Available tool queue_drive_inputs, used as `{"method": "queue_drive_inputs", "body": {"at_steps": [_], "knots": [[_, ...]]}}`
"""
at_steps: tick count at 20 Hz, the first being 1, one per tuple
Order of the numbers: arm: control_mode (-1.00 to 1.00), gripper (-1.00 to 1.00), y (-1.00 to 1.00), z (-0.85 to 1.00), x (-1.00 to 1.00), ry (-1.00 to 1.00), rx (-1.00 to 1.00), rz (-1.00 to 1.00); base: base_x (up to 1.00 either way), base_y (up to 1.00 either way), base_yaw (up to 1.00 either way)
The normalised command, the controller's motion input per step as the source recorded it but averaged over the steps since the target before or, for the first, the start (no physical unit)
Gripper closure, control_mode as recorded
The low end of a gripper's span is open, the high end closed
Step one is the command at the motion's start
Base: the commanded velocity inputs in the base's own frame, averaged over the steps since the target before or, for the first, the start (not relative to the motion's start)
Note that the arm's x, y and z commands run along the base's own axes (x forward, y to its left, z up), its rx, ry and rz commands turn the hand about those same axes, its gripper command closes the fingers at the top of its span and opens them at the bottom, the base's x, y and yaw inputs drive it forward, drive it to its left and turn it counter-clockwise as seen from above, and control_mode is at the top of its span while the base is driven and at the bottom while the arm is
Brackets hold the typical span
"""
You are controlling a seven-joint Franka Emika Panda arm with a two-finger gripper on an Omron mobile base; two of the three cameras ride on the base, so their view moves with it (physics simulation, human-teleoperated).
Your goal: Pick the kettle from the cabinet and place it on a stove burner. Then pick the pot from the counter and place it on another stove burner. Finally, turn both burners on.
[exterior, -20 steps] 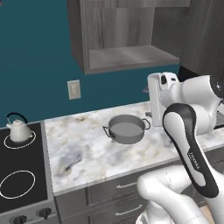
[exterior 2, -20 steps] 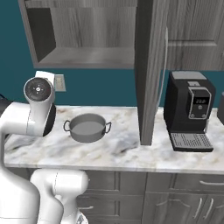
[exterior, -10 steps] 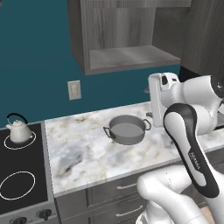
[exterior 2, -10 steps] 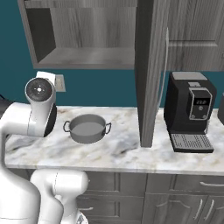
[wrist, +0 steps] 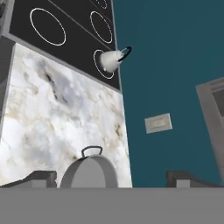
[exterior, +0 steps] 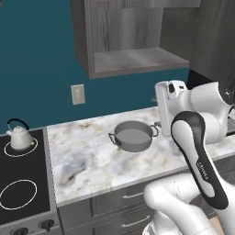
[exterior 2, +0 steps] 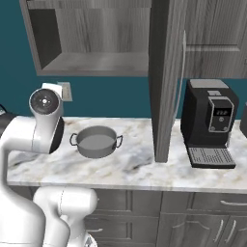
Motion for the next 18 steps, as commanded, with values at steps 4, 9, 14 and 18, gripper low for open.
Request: {"method": "queue_drive_inputs", "body": {"at_steps": [4, 9, 14, 18], "knots": [[-1.00, -1.00, -0.10, -0.25, 0.00, 0.06, -0.03, 0.00, 0.00, 0.00, 0.00], [-1.00, -1.00, -0.03, -0.35, 0.13, 0.02, -0.09, 0.00, 0.00, 0.00, 0.00], [-1.00, -1.00, 0.00, -0.37, 0.19, 0.02, -0.11, 0.00, 0.00, 0.00, 0.00], [-1.00, -1.00, -0.03, -0.18, 0.17, 0.05, -0.06, 0.00, 0.00, 0.00, 0.00]]}}
